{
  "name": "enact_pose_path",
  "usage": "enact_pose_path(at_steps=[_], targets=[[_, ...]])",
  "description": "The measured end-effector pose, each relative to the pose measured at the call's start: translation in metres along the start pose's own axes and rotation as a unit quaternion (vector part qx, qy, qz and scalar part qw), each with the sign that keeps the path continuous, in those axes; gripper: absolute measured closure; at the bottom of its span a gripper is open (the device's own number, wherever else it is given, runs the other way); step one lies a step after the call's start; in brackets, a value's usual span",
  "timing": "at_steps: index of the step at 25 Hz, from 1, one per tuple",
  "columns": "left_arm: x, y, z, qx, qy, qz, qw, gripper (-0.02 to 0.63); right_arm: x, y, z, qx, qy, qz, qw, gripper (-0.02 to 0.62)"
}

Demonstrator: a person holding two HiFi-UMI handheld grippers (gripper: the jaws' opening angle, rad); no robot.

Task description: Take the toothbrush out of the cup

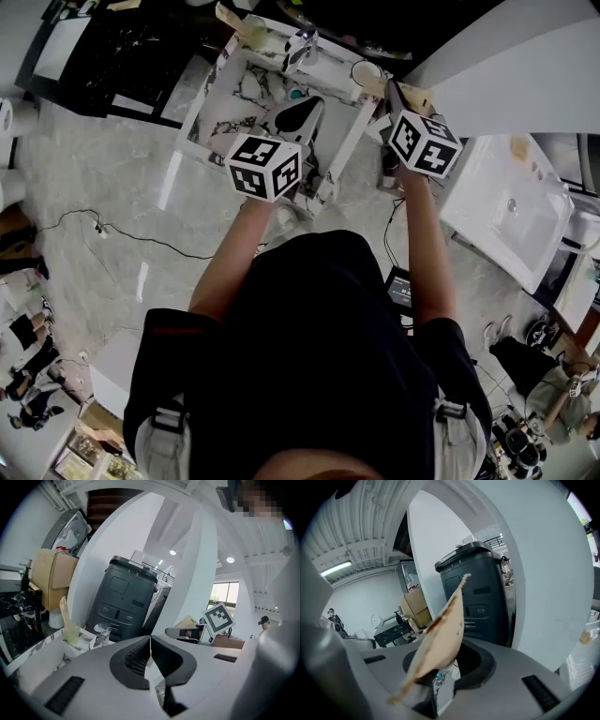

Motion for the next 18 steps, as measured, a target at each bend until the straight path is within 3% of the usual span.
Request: enact_pose_path(at_steps=[18], targets=[[0.006,0.016,0.069,0.030,-0.013,-0.006,0.9994,0.589,-0.068,-0.008,0.052,0.017,0.016,0.018,1.000,0.528]])
Point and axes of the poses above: the fingertips, and each gripper's own axes: z backward along the fingers, x to its right, y out of its top, the point moved 7 cm from there along z, backward along the fingers, and after that the axes turned 12 degrees about x, right-handed, at the moved point
